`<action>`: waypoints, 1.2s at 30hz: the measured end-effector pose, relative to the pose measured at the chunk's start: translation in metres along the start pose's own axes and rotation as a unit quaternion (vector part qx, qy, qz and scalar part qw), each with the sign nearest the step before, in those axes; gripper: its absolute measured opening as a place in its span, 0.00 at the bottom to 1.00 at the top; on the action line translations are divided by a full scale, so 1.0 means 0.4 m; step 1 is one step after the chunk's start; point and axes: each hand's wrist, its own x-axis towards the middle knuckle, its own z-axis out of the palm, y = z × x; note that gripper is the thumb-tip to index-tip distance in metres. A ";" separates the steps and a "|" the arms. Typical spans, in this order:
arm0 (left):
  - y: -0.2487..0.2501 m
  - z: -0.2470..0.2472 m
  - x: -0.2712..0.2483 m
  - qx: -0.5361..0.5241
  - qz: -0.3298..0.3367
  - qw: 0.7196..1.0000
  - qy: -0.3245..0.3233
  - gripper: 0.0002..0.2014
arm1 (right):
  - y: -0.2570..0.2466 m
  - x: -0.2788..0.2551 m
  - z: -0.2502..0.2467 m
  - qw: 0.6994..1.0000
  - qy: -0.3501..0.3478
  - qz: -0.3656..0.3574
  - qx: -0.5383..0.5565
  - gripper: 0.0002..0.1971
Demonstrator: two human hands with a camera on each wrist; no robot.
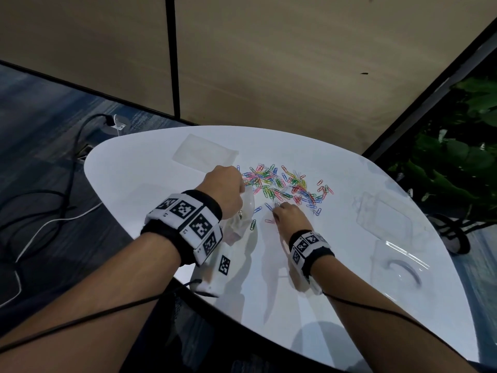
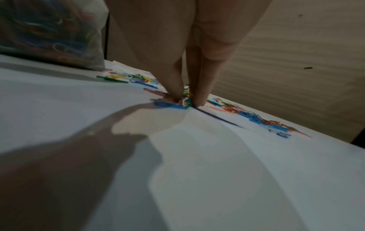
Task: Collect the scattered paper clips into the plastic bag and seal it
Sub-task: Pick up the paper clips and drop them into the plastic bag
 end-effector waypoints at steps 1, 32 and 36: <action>0.000 0.000 0.000 0.001 0.000 1.000 0.000 0.18 | 0.006 -0.003 -0.005 1.000 0.002 0.010 0.014 0.12; 0.035 0.057 0.035 -0.075 -0.036 0.994 0.066 0.13 | -0.122 -0.057 -0.287 0.790 -0.007 0.086 0.607 0.13; 0.022 0.059 0.047 -0.119 -0.045 0.989 0.079 0.12 | -0.118 -0.062 -0.298 0.843 -0.043 0.004 0.536 0.11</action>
